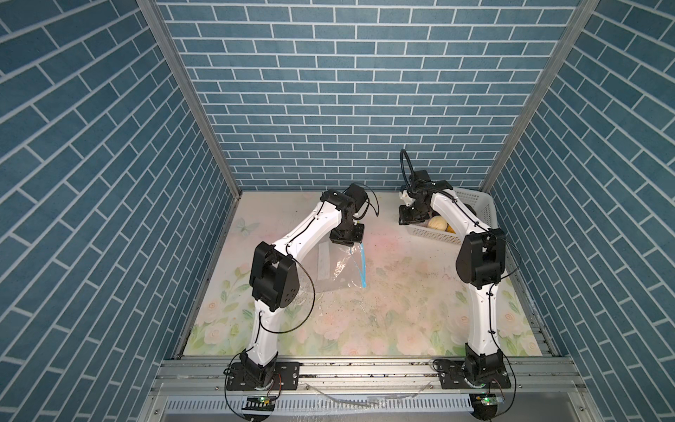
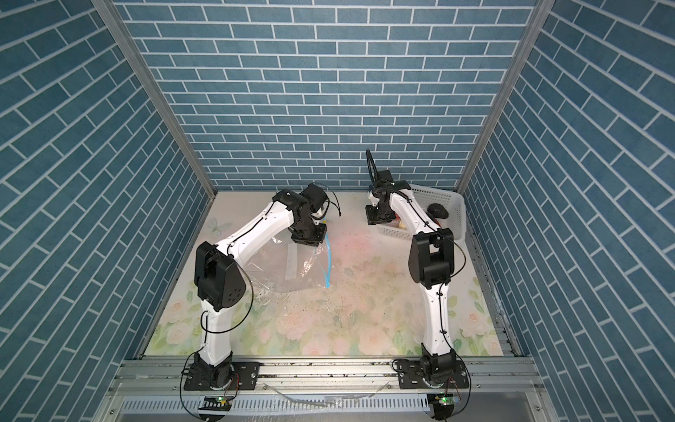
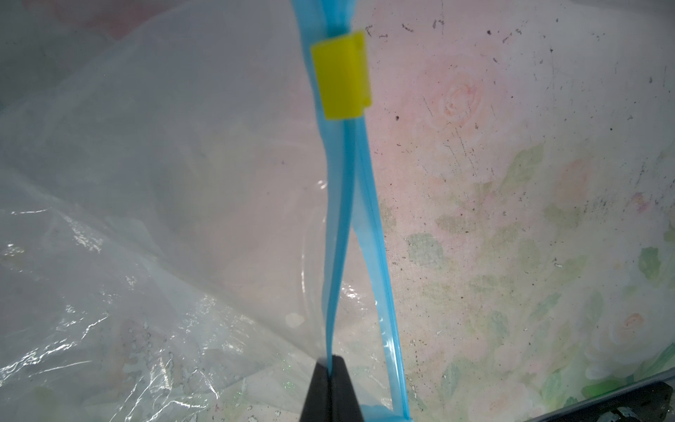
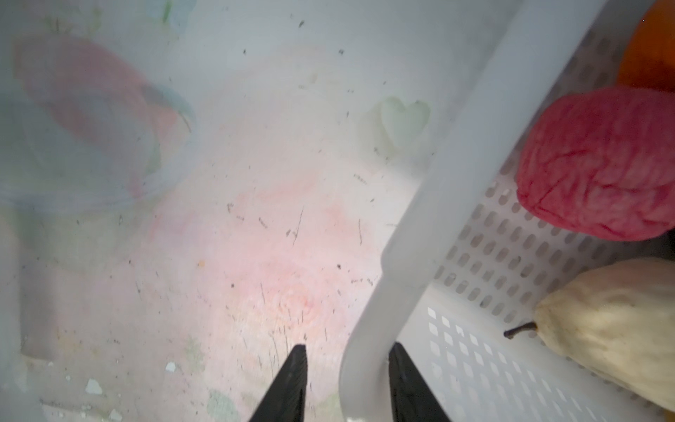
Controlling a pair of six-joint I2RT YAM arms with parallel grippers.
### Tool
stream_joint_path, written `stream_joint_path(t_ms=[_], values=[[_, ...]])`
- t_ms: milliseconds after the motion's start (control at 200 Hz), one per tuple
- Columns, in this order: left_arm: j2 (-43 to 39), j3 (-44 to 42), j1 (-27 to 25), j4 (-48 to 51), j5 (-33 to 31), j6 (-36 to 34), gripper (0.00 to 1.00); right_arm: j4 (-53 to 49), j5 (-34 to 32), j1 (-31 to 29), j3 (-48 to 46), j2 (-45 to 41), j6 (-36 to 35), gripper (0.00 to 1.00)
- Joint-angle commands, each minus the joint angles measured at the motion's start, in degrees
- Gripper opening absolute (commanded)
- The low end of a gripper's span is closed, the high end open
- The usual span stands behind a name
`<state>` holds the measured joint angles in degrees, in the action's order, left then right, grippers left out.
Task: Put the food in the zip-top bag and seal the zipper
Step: 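Lower right gripper into basket and grasp the pink-red apple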
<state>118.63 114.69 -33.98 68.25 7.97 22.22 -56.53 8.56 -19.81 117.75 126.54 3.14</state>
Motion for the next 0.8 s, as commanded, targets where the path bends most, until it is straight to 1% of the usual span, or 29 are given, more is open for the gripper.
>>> stream_joint_path(t_ms=[0, 270, 340, 420, 515, 560, 585, 700, 795], values=[[-1.82, -0.44, 0.34, 0.66, 0.33, -0.1, 0.0, -2.42, -0.05, -0.91, -4.4, -4.87, -4.96, 0.37], [-2.07, -1.07, 0.31, 0.57, 0.65, 0.15, 0.0, -2.61, -0.85, -2.76, -9.53, -8.8, -7.04, 0.38], [-2.01, -0.97, 0.3, 0.57, 0.77, 0.33, 0.0, -2.94, -0.85, -3.12, -9.31, -9.18, -7.06, 0.41], [-2.17, -1.06, 0.31, 0.59, 0.96, 0.52, 0.0, -3.74, -0.94, -3.12, -8.18, -10.0, -6.27, 0.47], [-2.26, -0.97, 0.33, 0.4, 1.47, 0.74, 0.0, -2.04, -3.09, -2.82, -7.19, -11.88, -3.5, 0.53], [-2.09, -0.81, 0.28, 0.39, 1.72, 0.9, 0.0, -0.26, -3.2, -2.46, -7.34, -12.78, -1.72, 0.55], [-2.03, -0.78, 0.34, 0.39, 1.82, 0.97, 0.0, 0.79, -4.55, -2.17, -7.56, -13.25, -0.84, 0.56], [-2.08, -0.66, 0.31, -0.03, 2.62, 1.25, 0.0, 6.37, -5.26, -0.74, -10.63, -15.43, 1.27, 0.59], [-1.91, -0.51, 0.31, -0.22, 3.01, 1.24, 0.0, 7.4, -5.89, 0.75, -10.5, -15.0, 2.61, 0.6]])
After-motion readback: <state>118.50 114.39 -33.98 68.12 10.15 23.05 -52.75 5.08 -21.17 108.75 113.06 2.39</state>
